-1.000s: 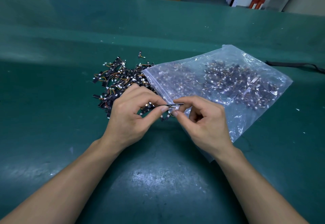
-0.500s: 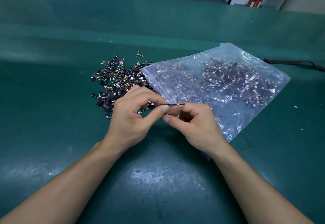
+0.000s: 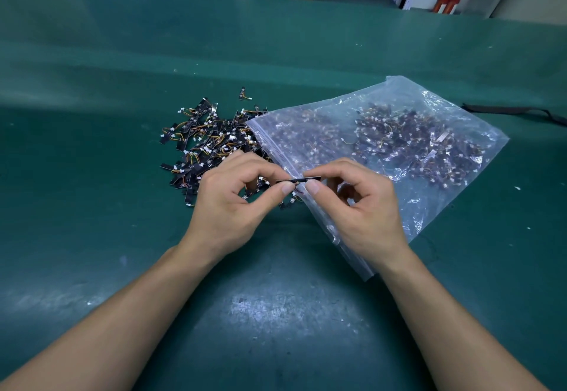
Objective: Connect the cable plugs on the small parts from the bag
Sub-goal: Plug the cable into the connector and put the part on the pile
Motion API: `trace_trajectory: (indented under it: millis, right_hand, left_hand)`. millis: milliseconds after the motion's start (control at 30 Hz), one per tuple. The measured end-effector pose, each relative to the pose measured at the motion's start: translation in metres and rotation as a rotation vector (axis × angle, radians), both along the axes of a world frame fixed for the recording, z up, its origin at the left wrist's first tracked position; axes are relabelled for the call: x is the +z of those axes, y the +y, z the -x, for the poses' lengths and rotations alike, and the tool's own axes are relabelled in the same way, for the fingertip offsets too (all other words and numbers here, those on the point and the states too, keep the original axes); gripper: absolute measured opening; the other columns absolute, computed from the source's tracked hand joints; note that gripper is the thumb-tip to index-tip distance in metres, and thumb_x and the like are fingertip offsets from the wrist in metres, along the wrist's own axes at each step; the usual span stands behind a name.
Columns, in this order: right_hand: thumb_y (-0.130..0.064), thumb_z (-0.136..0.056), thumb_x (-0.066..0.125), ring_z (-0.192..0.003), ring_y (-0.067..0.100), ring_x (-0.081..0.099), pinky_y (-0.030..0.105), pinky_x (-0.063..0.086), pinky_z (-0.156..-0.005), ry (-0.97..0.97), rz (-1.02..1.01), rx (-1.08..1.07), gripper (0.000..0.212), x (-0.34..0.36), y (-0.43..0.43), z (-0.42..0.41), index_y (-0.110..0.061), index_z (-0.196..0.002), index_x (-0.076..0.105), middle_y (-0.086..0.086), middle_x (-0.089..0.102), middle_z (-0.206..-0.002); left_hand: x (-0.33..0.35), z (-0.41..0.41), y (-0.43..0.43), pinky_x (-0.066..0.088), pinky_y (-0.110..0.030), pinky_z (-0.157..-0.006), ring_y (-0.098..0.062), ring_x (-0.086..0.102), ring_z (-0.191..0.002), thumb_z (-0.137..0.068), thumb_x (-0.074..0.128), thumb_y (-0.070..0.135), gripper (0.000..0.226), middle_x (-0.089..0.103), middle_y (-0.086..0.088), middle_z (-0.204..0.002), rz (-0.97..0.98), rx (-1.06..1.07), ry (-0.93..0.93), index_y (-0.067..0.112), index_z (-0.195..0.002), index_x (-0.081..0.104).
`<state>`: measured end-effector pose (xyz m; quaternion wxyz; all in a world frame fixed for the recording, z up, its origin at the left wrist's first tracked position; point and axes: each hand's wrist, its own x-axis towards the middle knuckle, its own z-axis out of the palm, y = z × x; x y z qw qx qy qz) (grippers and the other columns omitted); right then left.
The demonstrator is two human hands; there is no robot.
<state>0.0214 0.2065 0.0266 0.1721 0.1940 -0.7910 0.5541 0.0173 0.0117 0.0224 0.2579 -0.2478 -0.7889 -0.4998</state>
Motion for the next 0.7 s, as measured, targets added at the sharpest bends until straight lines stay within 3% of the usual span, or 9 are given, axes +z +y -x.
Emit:
trace_trajectory:
  millis: [100,233,533,700]
  right_hand:
    - [-0.018,-0.090,0.072,-0.065,0.021,0.059,0.033,0.046,-0.059,-0.010,-0.016,-0.003,0.005,-0.0016,-0.0023,0.0001,-0.018,-0.088,0.076,-0.004,0.071,-0.079]
    - [-0.018,-0.091,0.070,-0.063,0.012,0.058,0.024,0.045,-0.060,-0.042,0.016,-0.015,0.007,-0.0023,-0.0017,-0.0003,-0.020,-0.086,0.074,-0.007,0.071,-0.077]
    - [-0.027,-0.087,0.071,-0.062,0.021,0.058,0.035,0.046,-0.057,-0.081,0.043,0.007,0.004,0.0012,-0.0038,-0.0046,-0.028,-0.085,0.074,-0.004,0.070,-0.075]
    - [-0.021,-0.088,0.072,-0.060,0.018,0.056,0.029,0.045,-0.056,-0.092,0.030,-0.008,0.006,0.0002,-0.0049,-0.0040,-0.022,-0.083,0.075,-0.008,0.070,-0.075]
  left_hand:
    - [-0.0010,0.0006,-0.0014,0.043,-0.025,-0.069,-0.013,0.060,-0.077,-0.087,0.076,0.018,0.007,0.069,0.009,-0.084,-0.005,-0.012,-0.022,0.022,-0.089,0.071]
    - [-0.0014,-0.0006,-0.0023,0.046,-0.030,-0.069,-0.020,0.062,-0.082,-0.088,0.070,0.026,0.008,0.070,0.005,-0.087,-0.009,-0.042,-0.075,0.022,-0.094,0.072]
    - [-0.0026,0.0004,-0.0003,0.047,-0.038,-0.069,-0.023,0.060,-0.078,-0.092,0.068,0.018,0.007,0.068,0.006,-0.082,0.011,-0.007,-0.088,0.021,-0.086,0.070]
    - [-0.0037,0.0009,-0.0001,0.046,-0.039,-0.067,-0.026,0.059,-0.075,-0.093,0.066,0.020,0.010,0.066,0.003,-0.080,0.035,-0.002,-0.091,0.016,-0.085,0.070]
